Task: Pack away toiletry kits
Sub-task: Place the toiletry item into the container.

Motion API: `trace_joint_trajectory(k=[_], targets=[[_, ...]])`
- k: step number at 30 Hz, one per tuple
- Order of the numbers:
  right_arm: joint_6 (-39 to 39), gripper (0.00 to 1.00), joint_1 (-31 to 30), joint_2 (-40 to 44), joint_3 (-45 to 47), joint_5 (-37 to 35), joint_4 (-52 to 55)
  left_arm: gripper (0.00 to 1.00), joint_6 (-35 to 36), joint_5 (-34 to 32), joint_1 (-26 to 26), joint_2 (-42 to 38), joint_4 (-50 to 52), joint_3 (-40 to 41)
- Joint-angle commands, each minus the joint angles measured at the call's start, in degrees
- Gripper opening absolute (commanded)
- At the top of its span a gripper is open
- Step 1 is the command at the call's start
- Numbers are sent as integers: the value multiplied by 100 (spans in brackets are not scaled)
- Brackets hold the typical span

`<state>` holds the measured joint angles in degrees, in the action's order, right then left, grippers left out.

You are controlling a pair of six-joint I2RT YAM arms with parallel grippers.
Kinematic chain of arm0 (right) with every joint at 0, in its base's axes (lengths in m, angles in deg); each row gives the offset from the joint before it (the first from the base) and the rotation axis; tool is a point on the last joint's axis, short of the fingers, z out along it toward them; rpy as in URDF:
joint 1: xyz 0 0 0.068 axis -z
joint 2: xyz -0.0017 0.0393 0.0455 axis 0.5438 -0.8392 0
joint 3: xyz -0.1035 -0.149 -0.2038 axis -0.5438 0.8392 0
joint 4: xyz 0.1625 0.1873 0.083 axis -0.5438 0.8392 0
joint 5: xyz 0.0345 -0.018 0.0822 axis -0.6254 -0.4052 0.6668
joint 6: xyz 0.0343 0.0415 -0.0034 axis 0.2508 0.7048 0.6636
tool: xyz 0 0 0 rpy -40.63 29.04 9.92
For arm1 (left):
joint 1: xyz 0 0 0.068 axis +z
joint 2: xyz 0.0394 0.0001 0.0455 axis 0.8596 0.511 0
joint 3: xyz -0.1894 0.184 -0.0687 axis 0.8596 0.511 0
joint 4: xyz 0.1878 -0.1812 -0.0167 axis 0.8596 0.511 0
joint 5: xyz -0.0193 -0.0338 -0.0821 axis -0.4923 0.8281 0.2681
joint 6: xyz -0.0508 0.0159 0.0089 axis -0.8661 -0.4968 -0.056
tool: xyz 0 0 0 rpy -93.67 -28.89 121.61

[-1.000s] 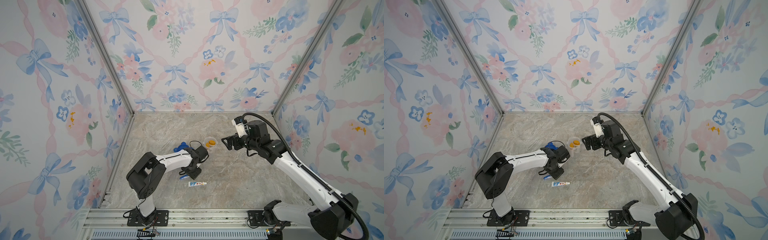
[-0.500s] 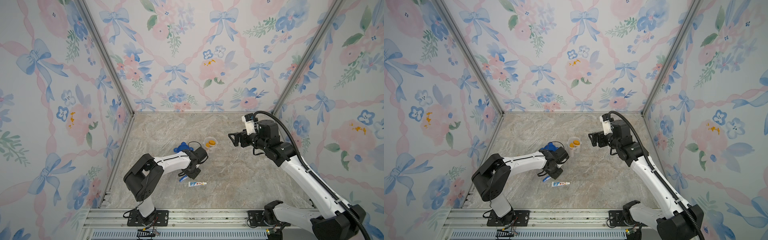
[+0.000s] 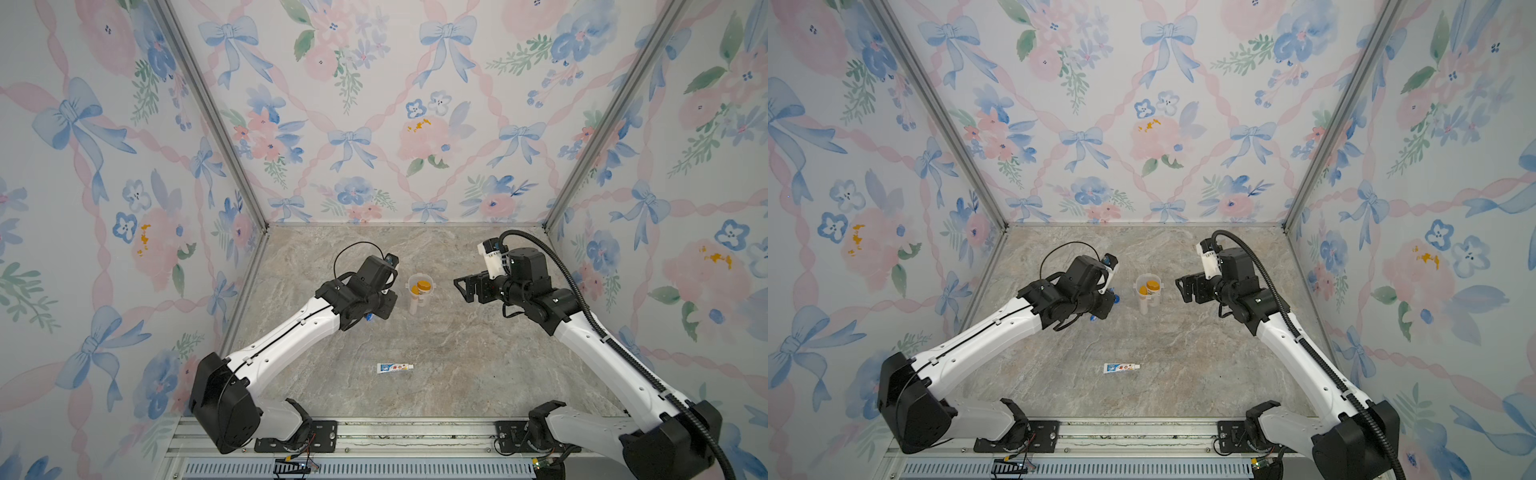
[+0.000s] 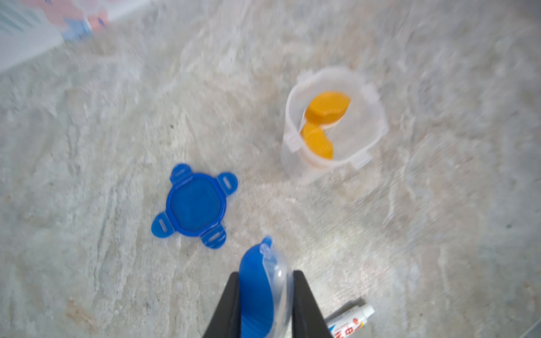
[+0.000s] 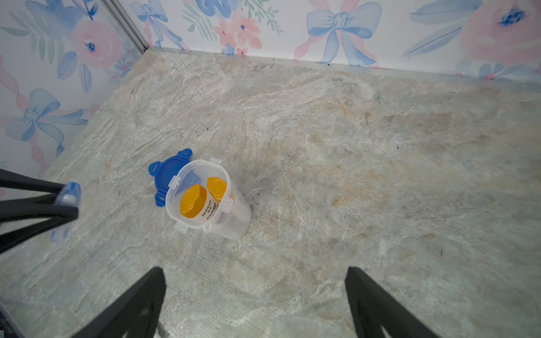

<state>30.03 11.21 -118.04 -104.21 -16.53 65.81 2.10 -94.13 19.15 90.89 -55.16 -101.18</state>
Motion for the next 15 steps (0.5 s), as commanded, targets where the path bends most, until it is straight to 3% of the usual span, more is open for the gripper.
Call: trace_joint_trajectory(k=[1, 8, 15], targets=[[111, 97, 61, -110, 41, 310, -160, 8, 63, 149, -6, -196, -901, 101], [-242, 97, 204, 128, -79, 151, 373, 10, -56, 553, -135, -272, -4122, 1029], [-164, 97, 509, 585, 317, 140, 494, 9, 98, 608, -330, 455, -5982, 1433]])
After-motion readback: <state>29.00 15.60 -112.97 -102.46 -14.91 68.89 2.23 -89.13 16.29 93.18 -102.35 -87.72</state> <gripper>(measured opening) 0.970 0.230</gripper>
